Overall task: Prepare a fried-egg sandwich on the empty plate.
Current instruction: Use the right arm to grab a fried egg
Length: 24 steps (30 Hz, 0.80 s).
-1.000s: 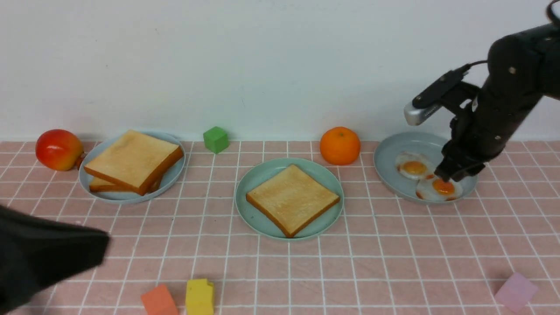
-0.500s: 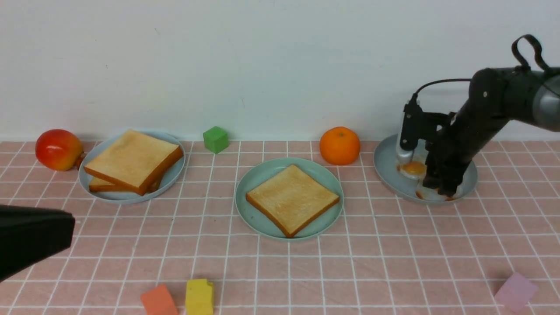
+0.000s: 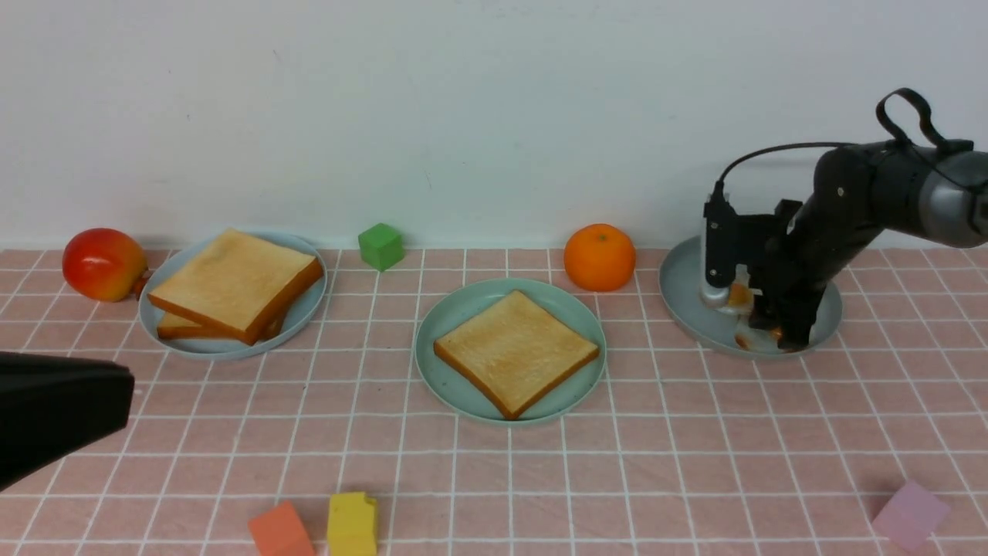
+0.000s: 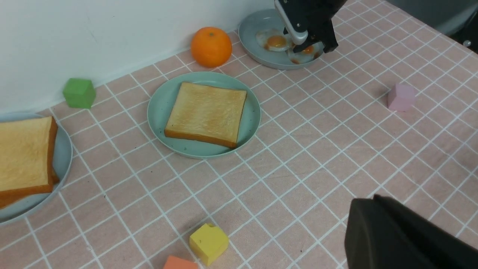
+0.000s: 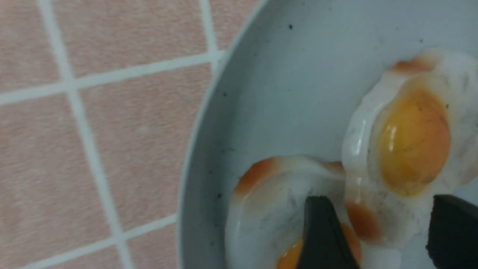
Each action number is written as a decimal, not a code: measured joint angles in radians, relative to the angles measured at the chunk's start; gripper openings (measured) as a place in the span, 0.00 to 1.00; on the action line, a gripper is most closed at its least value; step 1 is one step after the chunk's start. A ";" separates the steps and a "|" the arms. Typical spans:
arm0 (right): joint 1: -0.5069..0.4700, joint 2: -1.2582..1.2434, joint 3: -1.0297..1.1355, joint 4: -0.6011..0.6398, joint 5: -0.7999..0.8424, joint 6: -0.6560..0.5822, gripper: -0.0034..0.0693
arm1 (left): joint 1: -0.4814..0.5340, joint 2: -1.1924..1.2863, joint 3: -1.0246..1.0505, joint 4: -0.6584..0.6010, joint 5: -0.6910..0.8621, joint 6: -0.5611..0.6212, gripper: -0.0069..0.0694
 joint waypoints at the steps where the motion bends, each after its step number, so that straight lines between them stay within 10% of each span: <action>1: 0.000 0.002 -0.001 0.000 -0.007 0.000 0.61 | 0.000 0.001 0.000 0.000 0.000 0.000 0.07; 9: 0.000 0.014 -0.006 -0.007 -0.016 0.000 0.54 | 0.000 0.001 0.000 0.000 0.000 0.000 0.07; 24: 0.000 0.013 -0.006 -0.015 -0.006 0.000 0.04 | 0.000 0.001 0.000 -0.003 0.000 -0.008 0.07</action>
